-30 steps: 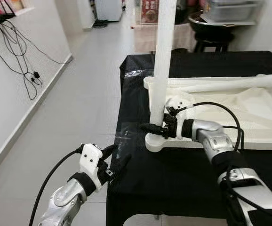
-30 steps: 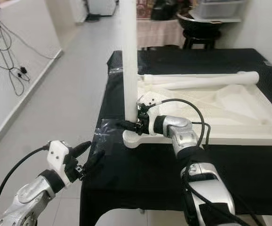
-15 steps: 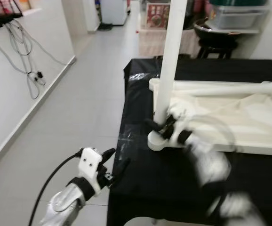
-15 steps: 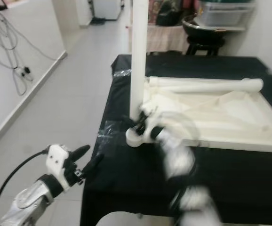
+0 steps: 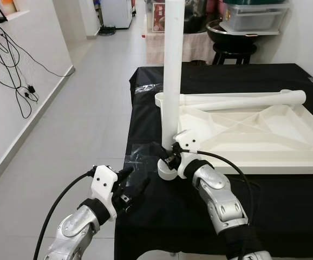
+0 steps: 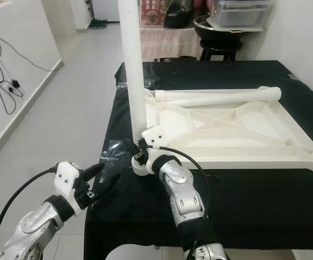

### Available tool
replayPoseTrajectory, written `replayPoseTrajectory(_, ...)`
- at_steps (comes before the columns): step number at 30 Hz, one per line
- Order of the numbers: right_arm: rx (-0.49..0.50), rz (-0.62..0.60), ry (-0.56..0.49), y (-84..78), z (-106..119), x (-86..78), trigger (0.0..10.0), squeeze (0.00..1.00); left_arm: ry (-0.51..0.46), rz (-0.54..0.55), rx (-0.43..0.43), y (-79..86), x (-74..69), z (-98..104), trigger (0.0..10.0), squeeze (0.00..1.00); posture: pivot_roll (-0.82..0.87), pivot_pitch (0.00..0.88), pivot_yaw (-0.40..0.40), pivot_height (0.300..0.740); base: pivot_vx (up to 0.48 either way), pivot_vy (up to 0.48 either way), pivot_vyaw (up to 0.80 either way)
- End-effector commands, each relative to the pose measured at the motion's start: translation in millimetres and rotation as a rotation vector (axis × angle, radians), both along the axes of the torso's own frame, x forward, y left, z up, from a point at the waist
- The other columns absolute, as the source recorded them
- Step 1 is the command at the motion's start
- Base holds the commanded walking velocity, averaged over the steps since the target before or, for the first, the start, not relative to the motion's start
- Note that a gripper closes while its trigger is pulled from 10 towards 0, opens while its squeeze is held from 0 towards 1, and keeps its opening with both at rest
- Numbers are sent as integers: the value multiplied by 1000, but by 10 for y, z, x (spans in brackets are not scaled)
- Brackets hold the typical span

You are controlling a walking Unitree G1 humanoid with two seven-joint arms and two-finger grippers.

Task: Building children table

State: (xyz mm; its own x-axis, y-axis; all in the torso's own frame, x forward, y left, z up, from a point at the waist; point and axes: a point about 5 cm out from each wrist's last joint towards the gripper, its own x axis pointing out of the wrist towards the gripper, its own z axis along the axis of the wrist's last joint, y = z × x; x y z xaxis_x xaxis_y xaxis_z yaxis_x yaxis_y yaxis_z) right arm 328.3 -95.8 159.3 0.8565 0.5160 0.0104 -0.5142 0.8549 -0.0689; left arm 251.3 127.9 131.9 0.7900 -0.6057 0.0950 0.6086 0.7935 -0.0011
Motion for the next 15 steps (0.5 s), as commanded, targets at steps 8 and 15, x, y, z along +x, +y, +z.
replayPoseTrajectory(8, -2, 279, 7, -117, 192, -14, 10000, 1000, 10, 4, 0, -19, 3, -28, 10000, 0, -107, 95, 5, 740, 0, 0, 0)
replayPoseTrajectory(15, -106, 302, -51, -421, 469, 370, 10000, 0, 7, 8, -5, -40, -10, -29, 10000, 0, -88, 96, -5, 740, 0, 0, 0)
